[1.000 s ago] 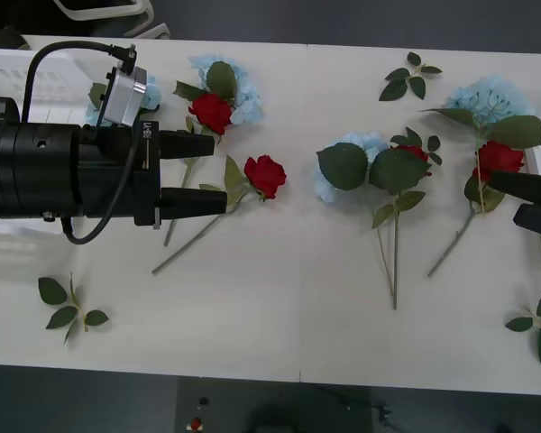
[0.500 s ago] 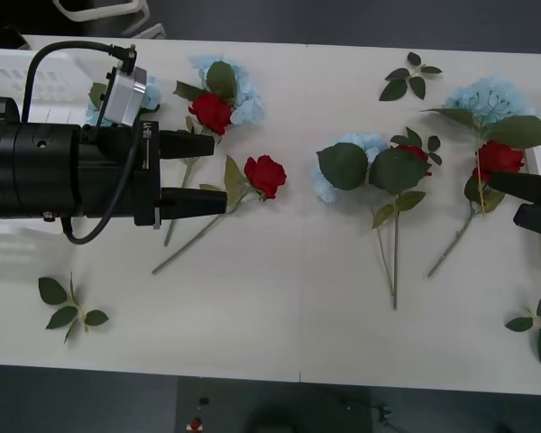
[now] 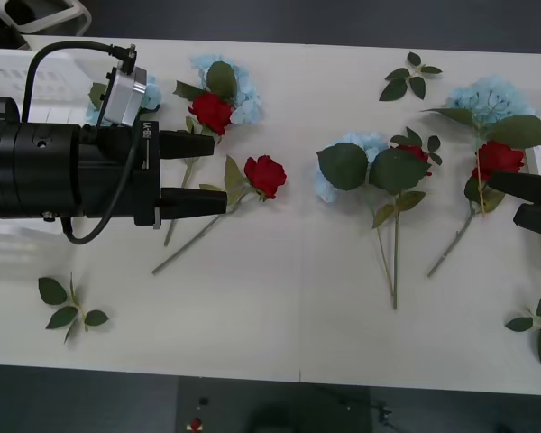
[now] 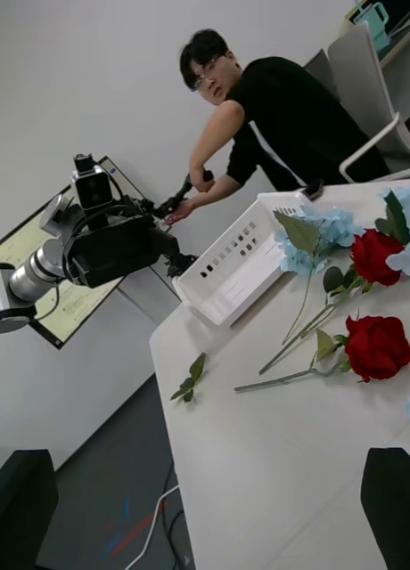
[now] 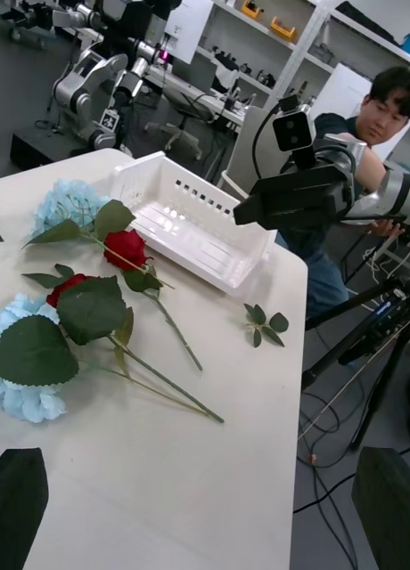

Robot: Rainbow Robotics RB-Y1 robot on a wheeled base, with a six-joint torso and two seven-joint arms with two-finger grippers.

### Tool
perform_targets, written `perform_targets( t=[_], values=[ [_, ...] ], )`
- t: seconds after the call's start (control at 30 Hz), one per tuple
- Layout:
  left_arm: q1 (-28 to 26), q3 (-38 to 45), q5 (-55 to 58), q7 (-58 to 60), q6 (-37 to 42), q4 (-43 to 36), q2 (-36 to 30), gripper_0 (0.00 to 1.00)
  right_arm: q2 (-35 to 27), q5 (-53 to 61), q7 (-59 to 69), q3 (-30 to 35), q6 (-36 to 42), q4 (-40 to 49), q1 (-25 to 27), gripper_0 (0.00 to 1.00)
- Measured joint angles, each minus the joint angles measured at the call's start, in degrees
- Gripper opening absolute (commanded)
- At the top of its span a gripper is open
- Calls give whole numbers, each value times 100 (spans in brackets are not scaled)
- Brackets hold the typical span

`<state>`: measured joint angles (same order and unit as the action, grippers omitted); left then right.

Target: Put the red flowers into the right box and the blue flowers into the left box

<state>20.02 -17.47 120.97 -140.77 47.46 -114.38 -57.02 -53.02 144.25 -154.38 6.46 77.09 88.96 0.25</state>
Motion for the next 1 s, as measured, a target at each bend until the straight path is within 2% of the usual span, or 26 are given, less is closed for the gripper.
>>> perform_targets(
  t=[0.37, 0.63, 0.7, 0.8, 1.0],
  values=[
    [-9, -7, 0, 0, 0, 7, 3, 100, 0, 0, 0, 0, 0, 0, 0, 100],
    [-233, -154, -168, 0, 152, 252, 207, 100, 55, -38, 0, -38, -9, -29, 36, 100],
    [-224, -148, -202, 0, 163, 261, 226, 100, 201, -90, 0, -132, -65, -99, 111, 96],
    [-93, -147, -200, 1, 162, 446, 226, 100, 314, -97, 0, -180, -152, -133, 158, 87],
    [641, -146, -199, 2, 171, 1419, 231, 100, -1, -97, 0, -175, -806, 75, 155, 87]
  ],
)
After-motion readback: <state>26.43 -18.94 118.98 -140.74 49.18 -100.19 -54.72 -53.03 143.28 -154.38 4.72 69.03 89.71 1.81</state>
